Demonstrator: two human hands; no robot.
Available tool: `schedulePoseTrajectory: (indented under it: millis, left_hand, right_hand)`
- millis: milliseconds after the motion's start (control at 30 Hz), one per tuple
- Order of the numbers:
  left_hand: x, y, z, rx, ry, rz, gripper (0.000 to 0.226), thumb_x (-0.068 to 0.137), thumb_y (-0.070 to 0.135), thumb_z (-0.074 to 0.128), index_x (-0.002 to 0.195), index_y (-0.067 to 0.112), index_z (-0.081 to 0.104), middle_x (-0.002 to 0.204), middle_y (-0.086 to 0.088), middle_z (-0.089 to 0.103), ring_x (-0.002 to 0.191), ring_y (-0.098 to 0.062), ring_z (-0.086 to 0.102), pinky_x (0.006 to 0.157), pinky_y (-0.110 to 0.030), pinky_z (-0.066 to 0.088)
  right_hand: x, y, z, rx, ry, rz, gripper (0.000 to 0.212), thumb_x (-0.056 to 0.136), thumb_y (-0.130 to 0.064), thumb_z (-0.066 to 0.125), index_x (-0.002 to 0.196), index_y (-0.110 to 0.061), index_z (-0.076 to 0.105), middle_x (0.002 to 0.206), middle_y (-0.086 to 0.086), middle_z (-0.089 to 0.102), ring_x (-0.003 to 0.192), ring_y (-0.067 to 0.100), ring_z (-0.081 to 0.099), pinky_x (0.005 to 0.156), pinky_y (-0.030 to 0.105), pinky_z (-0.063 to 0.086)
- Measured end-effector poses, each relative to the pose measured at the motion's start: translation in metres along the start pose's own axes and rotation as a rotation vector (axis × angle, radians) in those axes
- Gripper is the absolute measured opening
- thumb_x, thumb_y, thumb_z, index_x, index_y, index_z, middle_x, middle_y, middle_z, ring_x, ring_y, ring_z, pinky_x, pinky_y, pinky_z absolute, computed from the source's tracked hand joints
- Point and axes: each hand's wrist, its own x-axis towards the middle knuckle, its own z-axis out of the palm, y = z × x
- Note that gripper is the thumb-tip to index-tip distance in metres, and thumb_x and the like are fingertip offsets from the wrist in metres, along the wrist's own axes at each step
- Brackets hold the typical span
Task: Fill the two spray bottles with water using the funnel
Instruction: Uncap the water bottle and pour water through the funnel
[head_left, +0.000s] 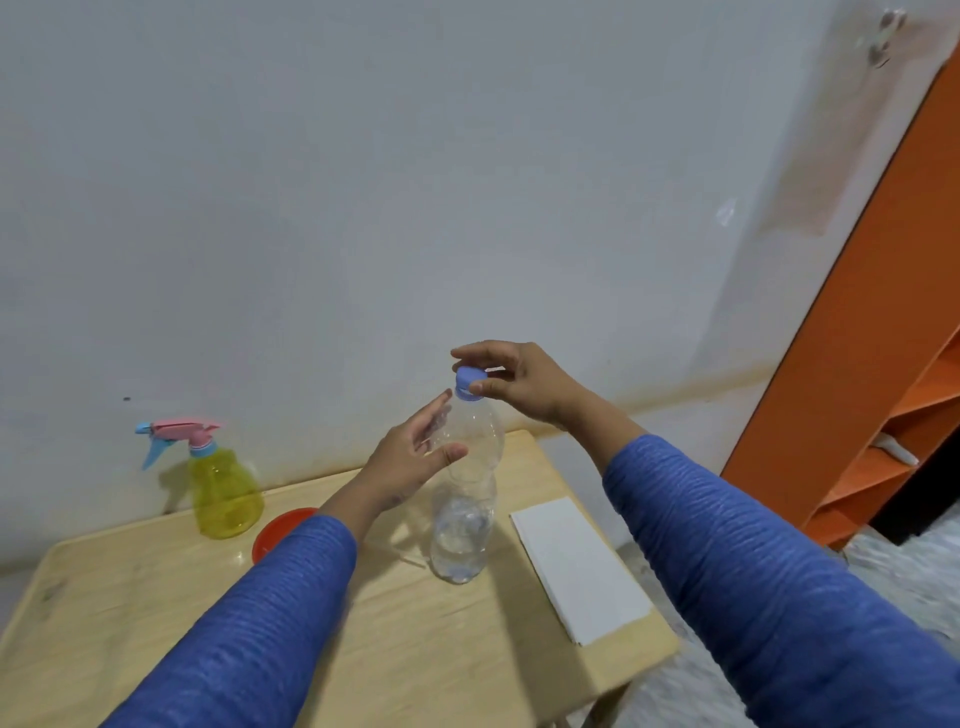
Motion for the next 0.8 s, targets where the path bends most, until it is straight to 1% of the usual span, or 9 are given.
schedulePoseTrajectory:
  millis: [100, 167, 333, 433, 533, 600, 667, 733, 800]
  left_hand:
    - [-0.001, 0.002, 0.007, -0.029, 0.018, 0.004, 0.076, 0.084, 0.021, 0.068, 0.147, 0.026, 0.027, 0.151, -0.003, 0.036, 0.138, -0.007, 0.032, 0.115, -0.030, 0.026]
    - [0.000, 0.002, 0.010, -0.032, 0.027, 0.003, 0.076, 0.083, 0.023, 0.068, 0.148, 0.027, 0.026, 0.151, -0.003, 0.036, 0.138, -0.006, 0.032, 0.116, -0.031, 0.026]
    - [-0.003, 0.003, 0.010, -0.037, 0.057, -0.010, 0.074, 0.087, 0.020, 0.064, 0.149, 0.025, 0.025, 0.150, -0.001, 0.037, 0.136, -0.003, 0.034, 0.113, -0.025, 0.028]
    - [-0.007, 0.002, 0.011, -0.029, 0.090, -0.014, 0.073, 0.087, 0.020, 0.064, 0.149, 0.028, 0.024, 0.149, 0.000, 0.038, 0.134, -0.001, 0.036, 0.111, -0.023, 0.031]
    - [-0.011, -0.001, 0.013, -0.033, 0.117, -0.013, 0.072, 0.088, 0.018, 0.063, 0.148, 0.029, 0.025, 0.149, 0.000, 0.039, 0.134, -0.001, 0.035, 0.110, -0.022, 0.031]
    - [-0.014, -0.001, 0.017, -0.033, 0.141, -0.005, 0.070, 0.089, 0.018, 0.062, 0.147, 0.031, 0.025, 0.148, 0.001, 0.039, 0.133, 0.001, 0.036, 0.108, -0.021, 0.031]
    - [-0.015, -0.002, 0.020, -0.044, 0.160, -0.002, 0.070, 0.089, 0.017, 0.061, 0.147, 0.032, 0.025, 0.148, 0.001, 0.039, 0.132, 0.001, 0.036, 0.109, -0.022, 0.031]
    - [-0.015, -0.002, 0.021, -0.070, 0.172, -0.010, 0.070, 0.088, 0.017, 0.061, 0.147, 0.032, 0.025, 0.148, 0.001, 0.038, 0.133, 0.001, 0.036, 0.111, -0.024, 0.029]
    - [-0.015, -0.002, 0.022, -0.077, 0.175, -0.020, 0.073, 0.085, 0.023, 0.062, 0.146, 0.033, 0.025, 0.149, 0.002, 0.038, 0.133, 0.002, 0.036, 0.112, -0.025, 0.029]
  right_hand:
    - [-0.007, 0.010, 0.002, 0.146, 0.040, 0.003, 0.036, 0.089, -0.003, 0.060, 0.120, -0.021, 0.059, 0.112, -0.001, 0.065, 0.111, 0.014, 0.060, 0.094, 0.026, 0.049]
    - [-0.009, 0.013, 0.001, 0.187, 0.042, -0.011, 0.037, 0.090, -0.003, 0.058, 0.120, -0.024, 0.058, 0.112, -0.002, 0.065, 0.113, 0.013, 0.059, 0.096, 0.027, 0.049]
    - [-0.005, 0.012, -0.009, 0.229, 0.019, -0.045, 0.040, 0.090, 0.001, 0.055, 0.123, -0.021, 0.055, 0.116, 0.002, 0.063, 0.116, 0.014, 0.057, 0.096, 0.026, 0.048]
    - [-0.008, 0.021, -0.014, 0.330, 0.126, -0.010, 0.042, 0.086, 0.000, 0.062, 0.124, -0.017, 0.056, 0.113, 0.003, 0.064, 0.112, 0.014, 0.059, 0.094, 0.026, 0.050]
    - [-0.026, 0.056, -0.006, 0.391, 0.226, 0.110, 0.047, 0.081, 0.000, 0.068, 0.124, -0.018, 0.056, 0.108, 0.002, 0.067, 0.103, 0.012, 0.061, 0.087, 0.022, 0.051]
    - [-0.048, 0.092, 0.008, 0.421, 0.268, 0.224, 0.050, 0.078, 0.001, 0.070, 0.123, -0.015, 0.057, 0.108, 0.006, 0.067, 0.101, 0.014, 0.061, 0.083, 0.021, 0.049]
    - [-0.075, 0.129, 0.023, 0.422, 0.301, 0.340, 0.051, 0.076, 0.002, 0.072, 0.123, -0.013, 0.057, 0.112, 0.012, 0.066, 0.100, 0.016, 0.062, 0.079, 0.017, 0.051]
    - [-0.103, 0.163, 0.036, 0.369, 0.322, 0.453, 0.050, 0.076, -0.002, 0.074, 0.122, -0.015, 0.058, 0.114, 0.010, 0.066, 0.099, 0.014, 0.062, 0.082, 0.018, 0.051]
    - [-0.127, 0.192, 0.047, 0.299, 0.329, 0.551, 0.049, 0.075, -0.008, 0.074, 0.120, -0.019, 0.059, 0.116, 0.005, 0.066, 0.102, 0.013, 0.062, 0.093, 0.030, 0.050]
